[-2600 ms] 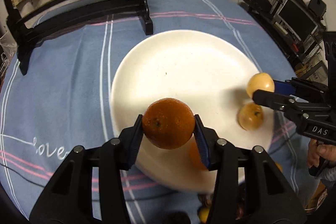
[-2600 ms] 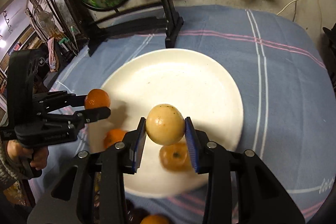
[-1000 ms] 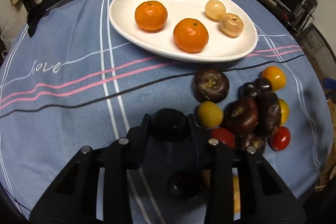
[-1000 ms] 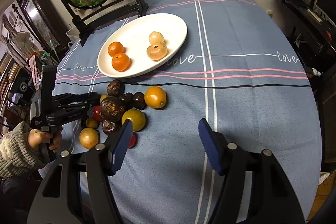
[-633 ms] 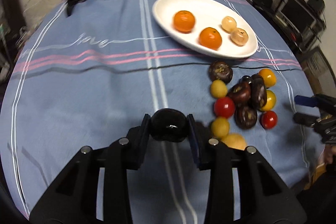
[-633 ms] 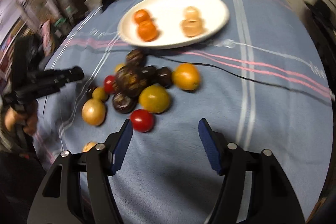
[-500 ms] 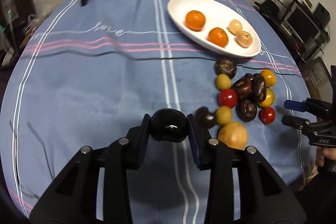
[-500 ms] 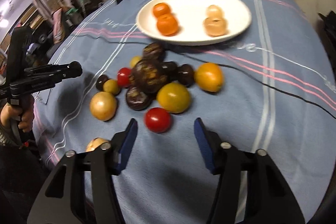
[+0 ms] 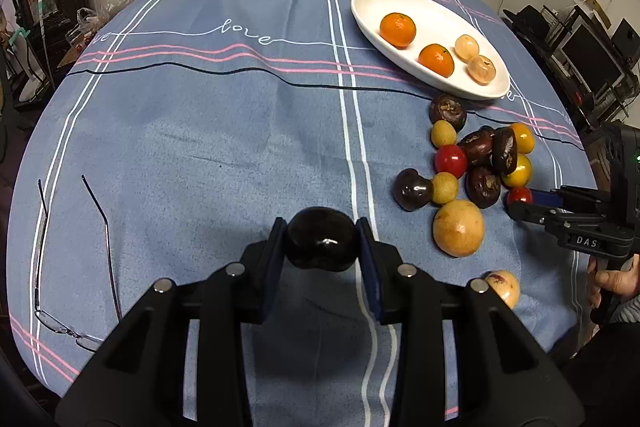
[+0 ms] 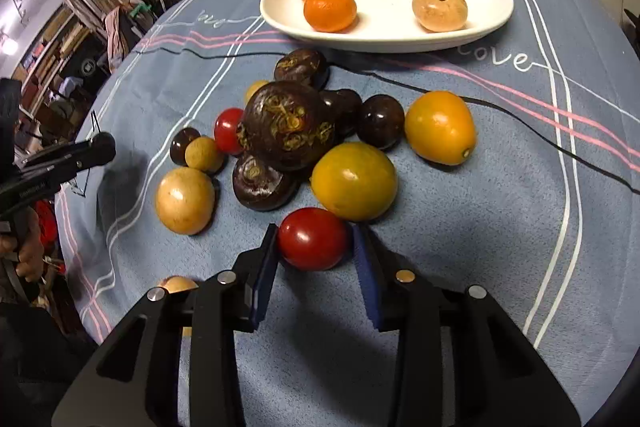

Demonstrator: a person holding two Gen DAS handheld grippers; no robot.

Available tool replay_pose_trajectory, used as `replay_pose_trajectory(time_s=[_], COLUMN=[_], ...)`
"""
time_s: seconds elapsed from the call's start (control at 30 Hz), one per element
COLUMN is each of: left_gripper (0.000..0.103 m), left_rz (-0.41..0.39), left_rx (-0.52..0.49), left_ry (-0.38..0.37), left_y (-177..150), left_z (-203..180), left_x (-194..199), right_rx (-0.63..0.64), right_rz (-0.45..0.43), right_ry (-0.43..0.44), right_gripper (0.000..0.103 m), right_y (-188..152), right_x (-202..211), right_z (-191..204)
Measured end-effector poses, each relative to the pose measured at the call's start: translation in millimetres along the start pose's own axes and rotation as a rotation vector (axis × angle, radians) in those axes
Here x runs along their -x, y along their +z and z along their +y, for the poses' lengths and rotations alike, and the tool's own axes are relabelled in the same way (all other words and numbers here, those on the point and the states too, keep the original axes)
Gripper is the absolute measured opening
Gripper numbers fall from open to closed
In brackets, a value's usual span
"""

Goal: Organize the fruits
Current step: 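Grasp a dark mangosteen with the left tool while the right tool grasps a red tomato, then set the mangosteen and red tomato on the plate and open both tools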

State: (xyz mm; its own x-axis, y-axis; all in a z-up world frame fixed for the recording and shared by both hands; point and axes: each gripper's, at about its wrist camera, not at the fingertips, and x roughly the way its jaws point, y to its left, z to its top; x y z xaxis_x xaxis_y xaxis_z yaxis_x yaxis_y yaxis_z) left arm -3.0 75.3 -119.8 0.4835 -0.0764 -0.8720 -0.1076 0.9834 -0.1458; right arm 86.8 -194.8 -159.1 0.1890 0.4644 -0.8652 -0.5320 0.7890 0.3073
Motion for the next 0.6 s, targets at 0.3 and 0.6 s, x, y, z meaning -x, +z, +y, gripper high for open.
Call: replay_pose_trajectory(time_s=[0.3, 0.6], left_gripper=[0.036, 0.036], left_rz=[0.006, 0.008], left_rx=[-0.044, -0.091], left_ry=[-0.046, -0.081], left_y=[8, 18], left_z=[-15, -34], left_x=[-9, -18], right_rx=[-0.011, -0.084], right_rz=[-0.038, -0.084], right_ry=[-0.02, -0.048], right_gripper=[0.033, 0.033], right_y=[-15, -25], right_x=[29, 48], right_z=[-4, -25])
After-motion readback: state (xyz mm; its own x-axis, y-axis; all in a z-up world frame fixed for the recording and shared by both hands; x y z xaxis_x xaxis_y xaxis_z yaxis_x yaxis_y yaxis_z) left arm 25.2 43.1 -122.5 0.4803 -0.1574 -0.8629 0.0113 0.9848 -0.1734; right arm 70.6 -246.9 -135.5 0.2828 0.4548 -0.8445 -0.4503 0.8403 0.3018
